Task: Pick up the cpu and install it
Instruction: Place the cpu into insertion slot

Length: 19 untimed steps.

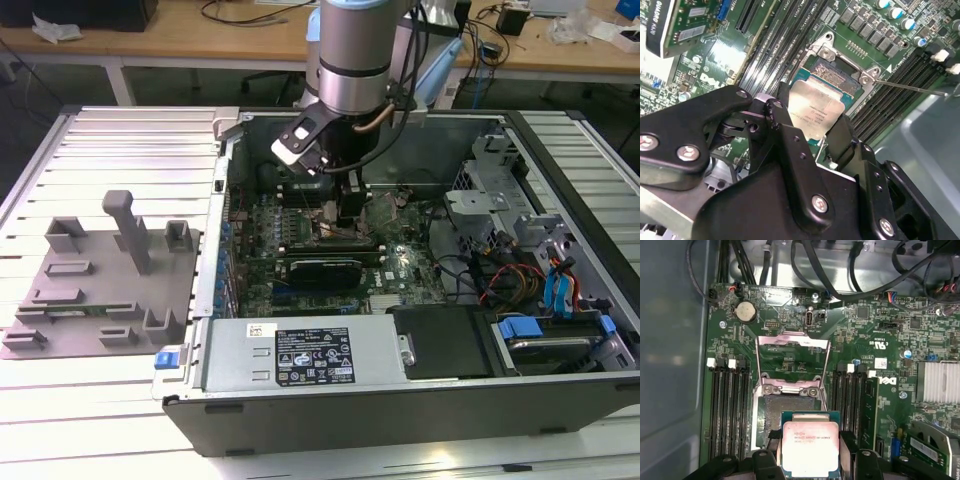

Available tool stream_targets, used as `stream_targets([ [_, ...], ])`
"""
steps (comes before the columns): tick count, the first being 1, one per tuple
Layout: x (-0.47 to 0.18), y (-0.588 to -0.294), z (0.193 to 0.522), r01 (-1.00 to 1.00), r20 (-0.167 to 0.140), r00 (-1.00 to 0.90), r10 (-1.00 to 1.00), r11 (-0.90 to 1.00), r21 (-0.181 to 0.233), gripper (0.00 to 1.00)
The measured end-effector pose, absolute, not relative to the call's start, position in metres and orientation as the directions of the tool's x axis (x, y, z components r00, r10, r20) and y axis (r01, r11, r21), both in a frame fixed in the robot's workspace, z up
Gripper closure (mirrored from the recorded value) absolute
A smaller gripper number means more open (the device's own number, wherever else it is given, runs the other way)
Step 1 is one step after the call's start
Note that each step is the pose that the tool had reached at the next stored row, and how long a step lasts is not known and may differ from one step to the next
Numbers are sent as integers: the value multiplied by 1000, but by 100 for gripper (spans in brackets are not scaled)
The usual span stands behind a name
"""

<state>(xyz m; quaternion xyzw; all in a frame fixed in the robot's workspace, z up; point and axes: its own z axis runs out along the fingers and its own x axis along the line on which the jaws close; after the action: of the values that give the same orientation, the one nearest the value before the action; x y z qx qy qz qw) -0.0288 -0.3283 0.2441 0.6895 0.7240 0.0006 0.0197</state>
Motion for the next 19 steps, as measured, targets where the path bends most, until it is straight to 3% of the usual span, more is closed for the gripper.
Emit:
stream_targets([
  [19,-30,-318,222,998,-27,-57,998,57,32,45],
])
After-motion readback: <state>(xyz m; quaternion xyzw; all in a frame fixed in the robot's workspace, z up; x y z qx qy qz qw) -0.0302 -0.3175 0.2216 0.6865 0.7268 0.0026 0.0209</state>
